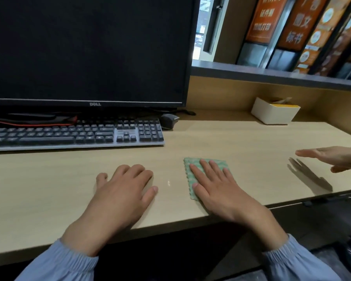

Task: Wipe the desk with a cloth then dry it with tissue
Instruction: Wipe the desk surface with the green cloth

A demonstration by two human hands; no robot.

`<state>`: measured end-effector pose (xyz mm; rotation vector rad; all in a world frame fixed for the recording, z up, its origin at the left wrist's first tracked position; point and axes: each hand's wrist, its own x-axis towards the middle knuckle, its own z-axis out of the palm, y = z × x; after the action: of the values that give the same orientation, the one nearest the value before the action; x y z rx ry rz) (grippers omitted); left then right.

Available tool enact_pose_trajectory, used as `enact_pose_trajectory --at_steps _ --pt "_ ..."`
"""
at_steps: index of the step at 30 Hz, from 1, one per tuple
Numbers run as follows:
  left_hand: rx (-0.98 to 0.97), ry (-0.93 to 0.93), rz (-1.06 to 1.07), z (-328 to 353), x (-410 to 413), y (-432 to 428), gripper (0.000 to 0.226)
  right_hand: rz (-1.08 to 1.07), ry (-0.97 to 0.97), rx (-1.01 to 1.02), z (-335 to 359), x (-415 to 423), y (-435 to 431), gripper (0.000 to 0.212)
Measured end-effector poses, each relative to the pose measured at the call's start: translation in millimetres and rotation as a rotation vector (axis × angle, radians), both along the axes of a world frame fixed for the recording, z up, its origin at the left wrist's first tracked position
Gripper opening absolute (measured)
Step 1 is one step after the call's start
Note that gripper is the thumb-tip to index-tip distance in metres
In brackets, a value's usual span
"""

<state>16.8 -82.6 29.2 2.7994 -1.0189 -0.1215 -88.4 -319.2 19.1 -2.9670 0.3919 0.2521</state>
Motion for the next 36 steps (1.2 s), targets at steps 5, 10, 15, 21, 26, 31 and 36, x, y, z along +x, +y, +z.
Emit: enact_pose_trajectory --at_steps 5,10,15,21,26,31,36 --pt "0.066 0.077 -0.032 15 17 -6 0.054 0.023 0.092 0.0 6 85 -46 0.06" --pt "0.151 0.13 -0.057 27 37 -14 0.066 0.056 0.089 -0.005 12 148 -76 0.059" --pt "0.189 0.137 -0.076 32 43 -23 0.067 0.032 0.061 -0.016 11 191 -101 0.059" --pt "0.193 0.136 -0.077 30 45 -23 0.068 -0.003 0.042 -0.012 10 227 -124 0.06" --pt "0.188 0.145 -0.069 27 45 -20 0.069 -0.052 0.059 -0.027 12 244 -127 0.061" --pt "0.164 0.151 -0.07 27 48 -19 0.073 -0.048 0.059 -0.034 14 241 -123 0.061" --pt "0.147 0.13 -0.081 29 46 -17 0.074 -0.032 0.036 -0.042 13 236 -120 0.061"
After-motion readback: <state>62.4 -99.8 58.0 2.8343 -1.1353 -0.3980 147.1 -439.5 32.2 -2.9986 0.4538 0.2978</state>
